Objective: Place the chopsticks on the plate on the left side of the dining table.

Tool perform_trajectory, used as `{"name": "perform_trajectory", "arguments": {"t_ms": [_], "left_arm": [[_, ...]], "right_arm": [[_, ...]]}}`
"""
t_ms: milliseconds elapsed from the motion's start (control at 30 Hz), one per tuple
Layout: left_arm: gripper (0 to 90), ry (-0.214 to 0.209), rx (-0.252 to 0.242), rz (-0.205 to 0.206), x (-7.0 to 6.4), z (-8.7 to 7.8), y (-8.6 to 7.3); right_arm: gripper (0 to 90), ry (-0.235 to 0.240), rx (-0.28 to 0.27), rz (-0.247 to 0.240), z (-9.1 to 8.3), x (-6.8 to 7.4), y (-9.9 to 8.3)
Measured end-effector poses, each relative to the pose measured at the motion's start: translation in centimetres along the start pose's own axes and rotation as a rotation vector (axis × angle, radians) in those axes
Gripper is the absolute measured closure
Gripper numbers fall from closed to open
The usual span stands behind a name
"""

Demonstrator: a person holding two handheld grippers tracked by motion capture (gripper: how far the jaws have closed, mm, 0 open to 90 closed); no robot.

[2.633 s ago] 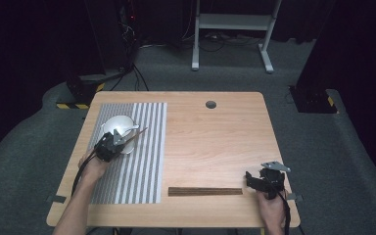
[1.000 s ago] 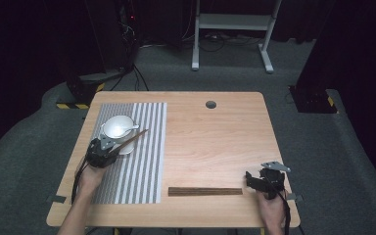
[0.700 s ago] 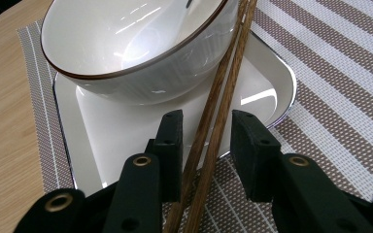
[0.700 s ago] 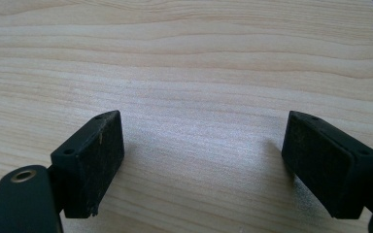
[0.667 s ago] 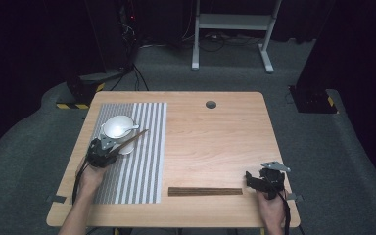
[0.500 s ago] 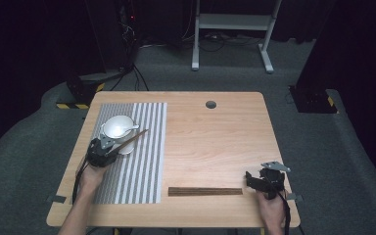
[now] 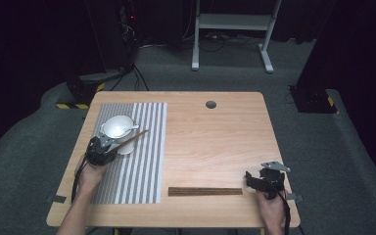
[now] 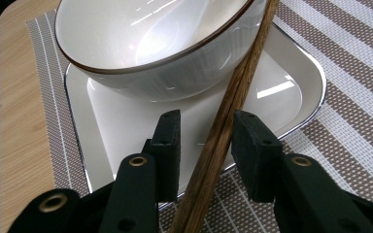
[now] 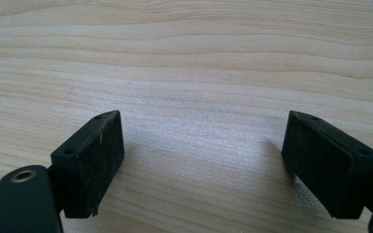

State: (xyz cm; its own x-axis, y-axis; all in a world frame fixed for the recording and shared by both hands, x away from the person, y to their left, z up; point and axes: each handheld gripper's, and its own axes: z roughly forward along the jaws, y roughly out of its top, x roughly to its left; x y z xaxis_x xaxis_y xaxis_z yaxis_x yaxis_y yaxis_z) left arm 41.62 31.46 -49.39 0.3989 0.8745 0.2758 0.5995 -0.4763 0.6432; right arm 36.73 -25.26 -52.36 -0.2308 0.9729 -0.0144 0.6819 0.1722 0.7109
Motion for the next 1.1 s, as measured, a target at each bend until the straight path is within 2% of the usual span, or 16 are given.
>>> {"name": "perform_trajectory", "arguments": {"t_ms": [333,1100], "left_arm": [[56.0,0.034,0.013,-0.03,0.7,-0.2,-0.2],[54.0,0.084,0.017,-0.108,2.2,-0.2,-0.4]], "right_arm": [[14.8,0.0,0.001,0.001,0.0,0.0,0.0],[14.8,-0.001,0.001,0.002,0.0,0.0,0.0]]}}
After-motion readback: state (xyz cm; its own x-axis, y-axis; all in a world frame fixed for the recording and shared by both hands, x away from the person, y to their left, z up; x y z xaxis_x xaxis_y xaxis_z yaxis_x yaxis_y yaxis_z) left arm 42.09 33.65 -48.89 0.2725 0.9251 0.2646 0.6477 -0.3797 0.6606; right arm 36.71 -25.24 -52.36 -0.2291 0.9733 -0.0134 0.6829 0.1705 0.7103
